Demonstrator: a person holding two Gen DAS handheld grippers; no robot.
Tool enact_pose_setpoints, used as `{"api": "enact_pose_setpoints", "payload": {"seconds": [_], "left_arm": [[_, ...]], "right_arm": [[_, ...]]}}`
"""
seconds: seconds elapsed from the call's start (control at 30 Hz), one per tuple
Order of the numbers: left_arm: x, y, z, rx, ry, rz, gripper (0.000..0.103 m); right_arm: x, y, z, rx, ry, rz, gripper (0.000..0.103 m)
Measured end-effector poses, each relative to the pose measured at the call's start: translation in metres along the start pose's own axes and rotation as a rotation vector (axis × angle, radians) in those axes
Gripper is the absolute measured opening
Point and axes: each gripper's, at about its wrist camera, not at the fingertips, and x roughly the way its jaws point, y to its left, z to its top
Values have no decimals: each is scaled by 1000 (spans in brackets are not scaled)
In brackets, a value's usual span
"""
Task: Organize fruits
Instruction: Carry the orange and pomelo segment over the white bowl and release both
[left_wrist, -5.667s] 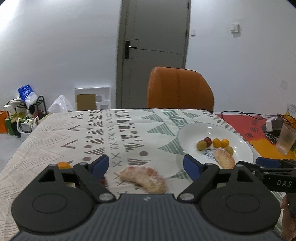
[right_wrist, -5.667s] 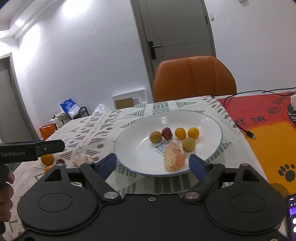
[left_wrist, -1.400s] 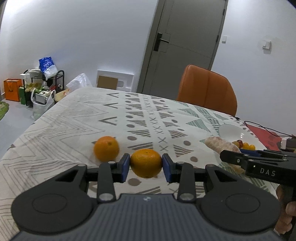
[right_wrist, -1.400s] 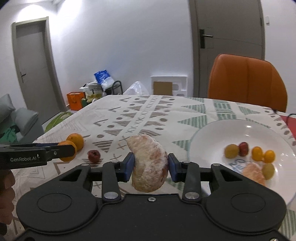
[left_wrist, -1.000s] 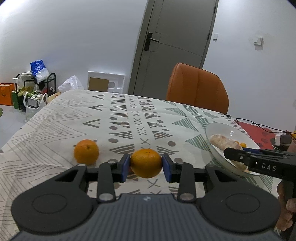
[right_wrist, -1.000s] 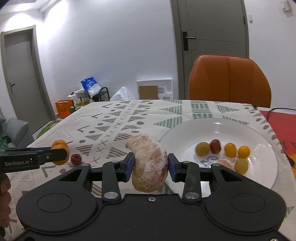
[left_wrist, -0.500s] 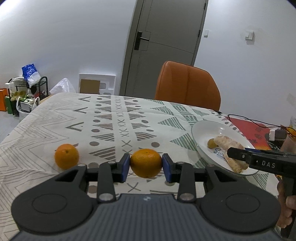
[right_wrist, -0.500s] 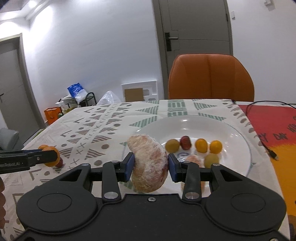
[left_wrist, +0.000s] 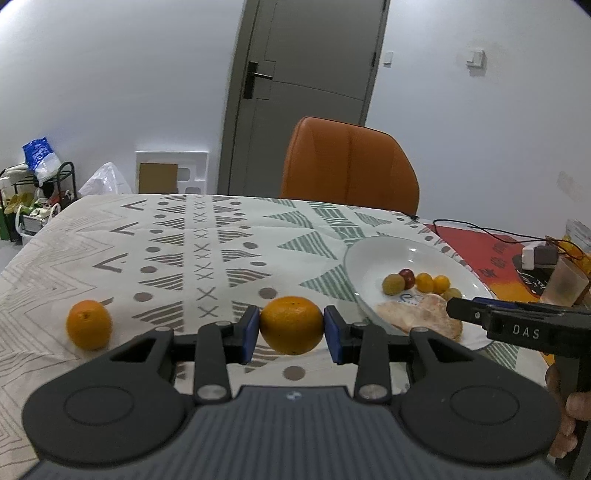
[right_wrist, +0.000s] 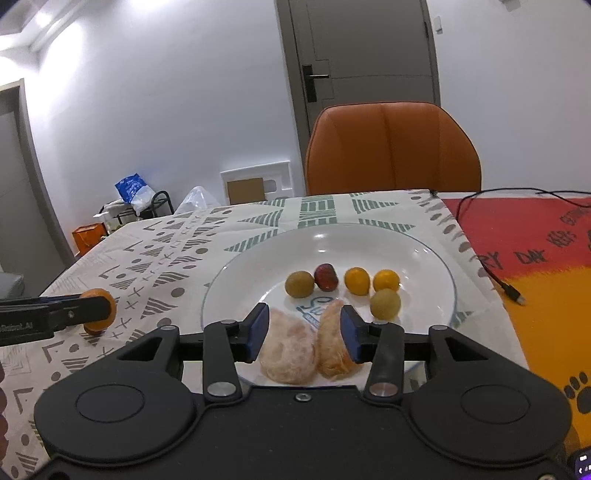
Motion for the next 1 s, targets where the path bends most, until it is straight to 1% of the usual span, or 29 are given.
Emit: {"api": "enact_pose_setpoints", "payload": {"seconds": [0.6, 1.0], "left_arm": [[23, -48, 8, 91, 12, -64, 36], [46, -64, 17, 126, 24, -73, 36]], "right_arm": [[-23, -25, -12, 65, -21, 10, 44], [-23, -36, -15, 100, -30, 10, 45]]}}
